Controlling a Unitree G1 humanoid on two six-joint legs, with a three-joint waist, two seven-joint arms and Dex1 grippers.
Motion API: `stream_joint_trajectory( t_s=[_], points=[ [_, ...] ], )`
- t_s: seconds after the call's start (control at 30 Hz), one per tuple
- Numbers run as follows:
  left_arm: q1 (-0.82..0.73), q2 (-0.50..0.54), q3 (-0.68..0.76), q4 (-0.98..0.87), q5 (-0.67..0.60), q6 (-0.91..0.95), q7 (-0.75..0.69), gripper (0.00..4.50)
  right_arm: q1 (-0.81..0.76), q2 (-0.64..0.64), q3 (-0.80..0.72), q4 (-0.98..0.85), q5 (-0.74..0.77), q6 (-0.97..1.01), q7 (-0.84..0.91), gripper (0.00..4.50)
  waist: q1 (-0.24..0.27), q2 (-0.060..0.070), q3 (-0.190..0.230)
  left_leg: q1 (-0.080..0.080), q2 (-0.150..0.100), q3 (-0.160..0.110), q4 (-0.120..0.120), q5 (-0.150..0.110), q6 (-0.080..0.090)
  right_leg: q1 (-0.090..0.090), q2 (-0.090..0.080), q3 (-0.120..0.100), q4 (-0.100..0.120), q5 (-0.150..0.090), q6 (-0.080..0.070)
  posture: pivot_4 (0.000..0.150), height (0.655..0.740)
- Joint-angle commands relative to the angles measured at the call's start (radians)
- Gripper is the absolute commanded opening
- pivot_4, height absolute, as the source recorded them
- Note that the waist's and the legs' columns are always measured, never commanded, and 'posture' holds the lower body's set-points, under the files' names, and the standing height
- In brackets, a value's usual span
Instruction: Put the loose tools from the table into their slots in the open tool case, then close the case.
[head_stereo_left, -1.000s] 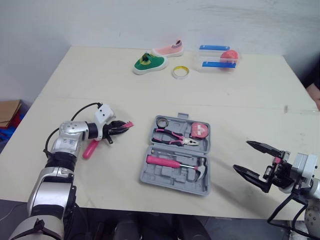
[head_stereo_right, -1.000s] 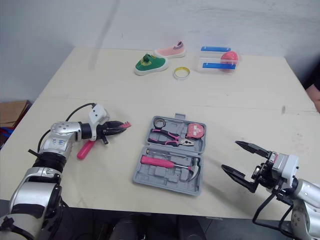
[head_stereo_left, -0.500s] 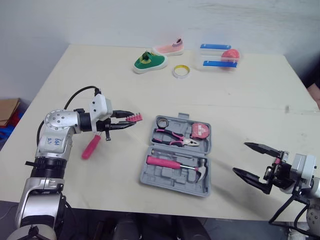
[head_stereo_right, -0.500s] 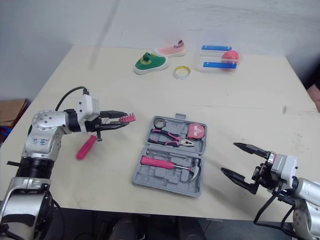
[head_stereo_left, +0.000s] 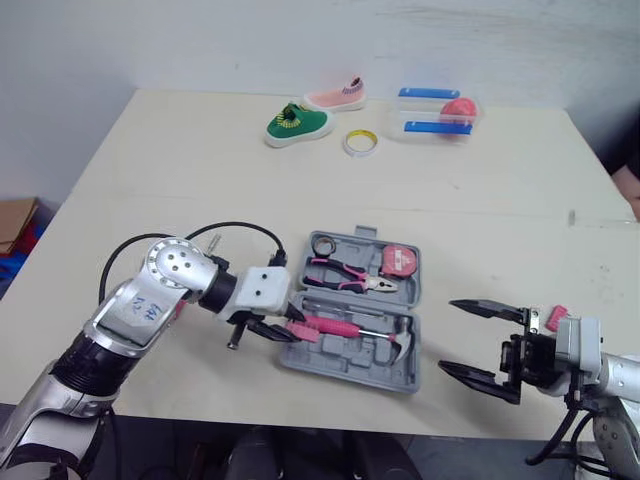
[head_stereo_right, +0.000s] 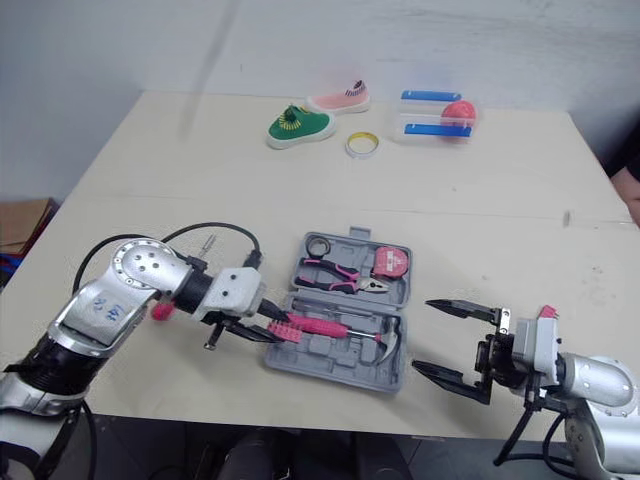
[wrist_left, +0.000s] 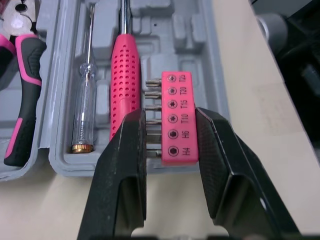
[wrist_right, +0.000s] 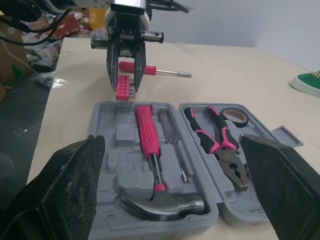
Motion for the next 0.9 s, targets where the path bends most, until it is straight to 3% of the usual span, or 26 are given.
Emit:
stream_joint_trajectory(
  t_s=[0.03, 0.2, 0.37, 0.9],
  points=[
    [-0.011, 0.017, -0.063, -0.037, 0.094, -0.016, 0.016, 0.74, 0.001, 0.007, -0.001, -0.031, 0.007, -0.004, -0.012, 4.5, 0.0, 0.0, 0.0, 0.0, 0.0, 0.0, 0.0, 0.0, 0.0, 0.0, 0.0, 0.001, 0.0, 0.0, 0.0, 0.15, 0.74],
    [-0.022, -0.022, -0.068, -0.052, 0.077, 0.094, 0.035, 0.74, -0.001, 0.011, -0.003, -0.029, 0.003, -0.004, -0.022, 4.5, 0.001, 0.0, 0.0, 0.0, 0.0, 0.0, 0.0, 0.0, 0.0, 0.0, 0.0, 0.002, 0.0, 0.0, 0.0, 0.15, 0.74],
    [-0.07, -0.064, -0.133, 0.003, 0.172, 0.091, 0.077, 0.74, -0.011, 0.018, 0.0, -0.035, 0.005, 0.001, -0.038, 4.5, 0.002, 0.0, 0.0, 0.0, 0.0, 0.0, 0.001, 0.0, 0.0, 0.0, 0.0, 0.003, 0.0, 0.0, 0.0, 0.15, 0.74],
    [-0.096, -0.034, -0.194, -0.087, 0.205, 0.197, 0.045, 0.74, -0.012, 0.012, 0.002, -0.045, 0.006, 0.008, -0.063, 4.5, 0.002, 0.0, 0.0, 0.001, 0.001, 0.0, 0.001, 0.0, 0.0, 0.001, 0.0, 0.003, 0.0, 0.0, 0.0, 0.15, 0.74]
  ],
)
